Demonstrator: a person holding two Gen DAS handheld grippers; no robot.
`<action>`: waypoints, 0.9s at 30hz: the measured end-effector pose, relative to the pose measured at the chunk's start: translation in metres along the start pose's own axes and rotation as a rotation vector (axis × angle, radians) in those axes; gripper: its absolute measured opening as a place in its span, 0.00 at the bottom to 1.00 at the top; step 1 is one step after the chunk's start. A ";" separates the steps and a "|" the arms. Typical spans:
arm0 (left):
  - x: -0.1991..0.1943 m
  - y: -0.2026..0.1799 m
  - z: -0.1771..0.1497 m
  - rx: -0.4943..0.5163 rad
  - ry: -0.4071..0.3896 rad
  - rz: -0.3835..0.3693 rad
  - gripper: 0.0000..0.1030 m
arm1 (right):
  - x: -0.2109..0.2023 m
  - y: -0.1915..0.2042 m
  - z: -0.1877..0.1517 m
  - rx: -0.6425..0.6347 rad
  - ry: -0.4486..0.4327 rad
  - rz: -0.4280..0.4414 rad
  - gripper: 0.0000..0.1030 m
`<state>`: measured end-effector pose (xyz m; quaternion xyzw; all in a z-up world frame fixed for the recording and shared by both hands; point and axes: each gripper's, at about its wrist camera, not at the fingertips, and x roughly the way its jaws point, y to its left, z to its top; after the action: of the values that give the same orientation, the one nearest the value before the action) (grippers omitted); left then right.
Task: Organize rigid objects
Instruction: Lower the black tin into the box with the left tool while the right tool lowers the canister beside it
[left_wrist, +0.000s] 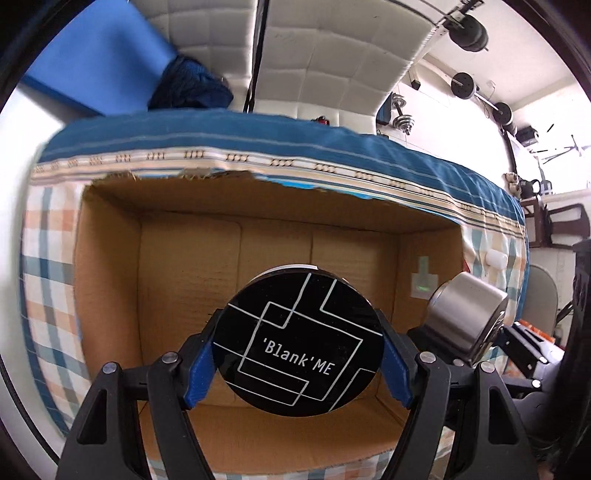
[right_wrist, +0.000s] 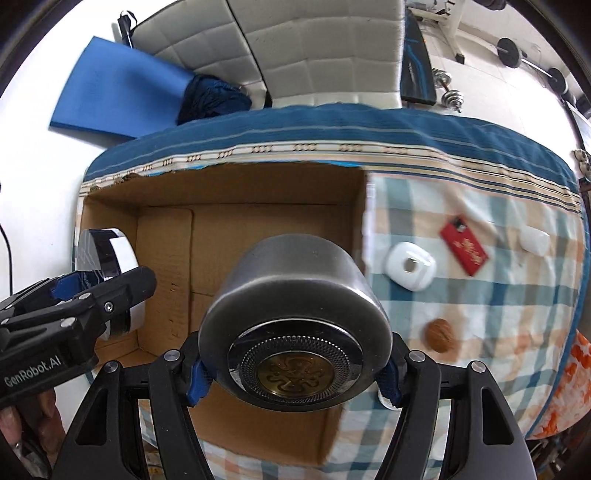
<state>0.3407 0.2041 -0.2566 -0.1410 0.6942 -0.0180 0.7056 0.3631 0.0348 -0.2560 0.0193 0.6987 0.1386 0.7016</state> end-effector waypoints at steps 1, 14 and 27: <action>0.008 0.008 0.004 -0.013 0.018 -0.011 0.71 | 0.010 0.004 0.004 -0.002 0.012 0.000 0.70; 0.085 0.038 0.037 -0.054 0.176 -0.088 0.71 | 0.092 0.037 0.036 -0.033 0.127 -0.066 0.70; 0.095 0.037 0.047 -0.061 0.209 -0.022 0.78 | 0.117 0.030 0.042 -0.001 0.181 -0.085 0.71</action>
<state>0.3846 0.2264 -0.3573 -0.1672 0.7628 -0.0191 0.6244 0.3977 0.0965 -0.3621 -0.0234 0.7593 0.1104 0.6408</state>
